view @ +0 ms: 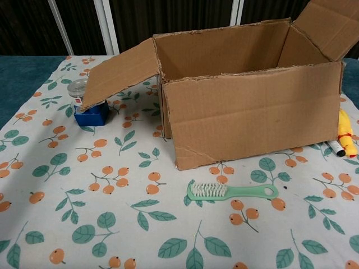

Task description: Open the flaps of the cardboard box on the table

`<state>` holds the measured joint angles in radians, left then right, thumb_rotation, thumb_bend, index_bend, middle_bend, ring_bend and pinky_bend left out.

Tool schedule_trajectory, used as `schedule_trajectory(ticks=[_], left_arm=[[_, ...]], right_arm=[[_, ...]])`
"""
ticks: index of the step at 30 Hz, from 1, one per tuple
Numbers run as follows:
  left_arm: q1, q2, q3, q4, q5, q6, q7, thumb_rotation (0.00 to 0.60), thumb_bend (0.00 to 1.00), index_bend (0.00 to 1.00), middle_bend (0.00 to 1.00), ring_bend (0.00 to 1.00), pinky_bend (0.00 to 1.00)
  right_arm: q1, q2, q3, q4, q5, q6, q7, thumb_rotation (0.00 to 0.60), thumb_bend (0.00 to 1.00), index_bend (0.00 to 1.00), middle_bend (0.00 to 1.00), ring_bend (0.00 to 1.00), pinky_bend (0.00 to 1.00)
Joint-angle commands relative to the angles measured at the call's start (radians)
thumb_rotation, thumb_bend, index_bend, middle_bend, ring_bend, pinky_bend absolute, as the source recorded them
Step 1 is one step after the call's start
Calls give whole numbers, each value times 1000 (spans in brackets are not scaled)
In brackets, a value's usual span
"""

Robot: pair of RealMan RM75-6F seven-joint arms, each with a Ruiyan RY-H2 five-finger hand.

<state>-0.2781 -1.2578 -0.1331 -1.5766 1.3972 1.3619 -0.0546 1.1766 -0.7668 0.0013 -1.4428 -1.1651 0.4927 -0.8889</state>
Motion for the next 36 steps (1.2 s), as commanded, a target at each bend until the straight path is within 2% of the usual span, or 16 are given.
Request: schedule_trajectory(ticks=[1,9,15,20,27,31,36], left_arm=[[0,0,0,-1,0,-1,-1,600,258,3,10,0,100],[-1,0,1,-1,0,-2,1,600,259,3,10,0,100],[0,-1,-1,1,-3,-1,4,600,258,3,10,0,100],[0,1,0,3,-4,-2,9,600,253,3,8,0,100],[-3,10,8,-3,-15,-20,61,600,156,0,0,0,82],[-5,15,12,-9,-28,-30,104,600,117,0,0,0,57],[-6,23,25,-15,-39,-46,167,600,90,0,0,0,34]], right_arm=[[-6,2,-10,22,14,-1,-8,600,762,234,203,177,243],[-28,1,-33,48,45,2,-12,600,735,228,202,177,242],[-64,-10,-36,45,75,49,7,600,644,211,198,177,243],[-153,-12,-7,-21,166,186,95,600,528,173,173,167,241],[-358,-25,36,-191,301,455,301,600,359,75,81,109,233],[-494,-47,48,-286,298,612,452,600,295,5,18,63,231],[-657,-93,43,-349,213,770,658,600,214,0,0,9,228]])
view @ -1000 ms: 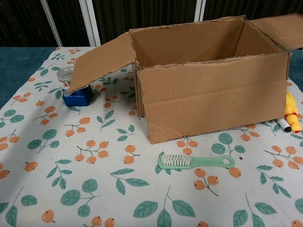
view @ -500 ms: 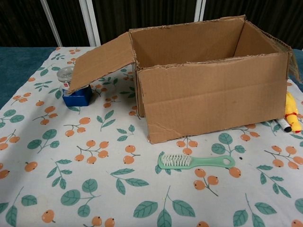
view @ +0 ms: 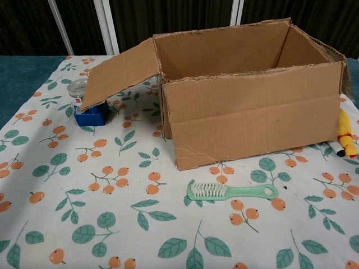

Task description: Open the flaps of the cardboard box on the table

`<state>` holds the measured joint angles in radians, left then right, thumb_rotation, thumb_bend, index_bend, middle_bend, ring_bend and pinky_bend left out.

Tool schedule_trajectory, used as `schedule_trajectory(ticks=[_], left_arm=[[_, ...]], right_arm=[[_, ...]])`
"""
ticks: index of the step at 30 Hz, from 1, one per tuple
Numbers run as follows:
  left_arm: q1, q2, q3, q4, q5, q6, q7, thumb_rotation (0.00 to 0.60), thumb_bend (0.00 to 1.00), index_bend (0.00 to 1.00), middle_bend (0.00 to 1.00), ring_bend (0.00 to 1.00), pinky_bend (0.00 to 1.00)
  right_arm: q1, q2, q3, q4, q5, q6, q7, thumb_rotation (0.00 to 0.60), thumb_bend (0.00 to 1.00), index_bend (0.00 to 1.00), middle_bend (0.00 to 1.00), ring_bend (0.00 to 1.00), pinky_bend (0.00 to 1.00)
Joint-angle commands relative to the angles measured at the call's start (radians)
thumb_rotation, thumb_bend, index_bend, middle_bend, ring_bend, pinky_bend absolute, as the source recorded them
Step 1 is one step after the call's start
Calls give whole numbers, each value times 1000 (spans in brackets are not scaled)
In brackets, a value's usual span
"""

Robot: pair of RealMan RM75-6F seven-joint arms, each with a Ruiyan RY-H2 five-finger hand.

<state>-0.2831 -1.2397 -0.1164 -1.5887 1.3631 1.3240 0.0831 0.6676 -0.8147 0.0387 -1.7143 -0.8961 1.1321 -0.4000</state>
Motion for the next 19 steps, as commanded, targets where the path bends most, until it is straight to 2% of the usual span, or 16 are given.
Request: schedule_trajectory(ticks=[1,5,10,15,19], left_arm=[[-1,6,10,-3,-5,-8,40,600,89,0,0,0,31],[1,2,17,-3,-3,-5,76,600,89,0,0,0,29],[0,-6,24,3,12,1,97,600,81,0,0,0,29],[0,-13,29,11,28,9,100,600,70,0,0,0,27],[-1,-20,27,14,32,13,91,600,69,0,0,0,26]], right_arm=[[-179,-57,2,-85,-73,160,204,600,192,0,0,2,227],[-285,-99,-24,-98,-139,255,289,600,174,0,0,2,226],[-383,-143,-63,-78,-219,339,322,600,170,0,0,0,218],[-467,-203,-87,12,-322,434,354,600,171,0,0,0,218],[-499,-242,-78,96,-378,465,409,600,173,0,0,0,218]])
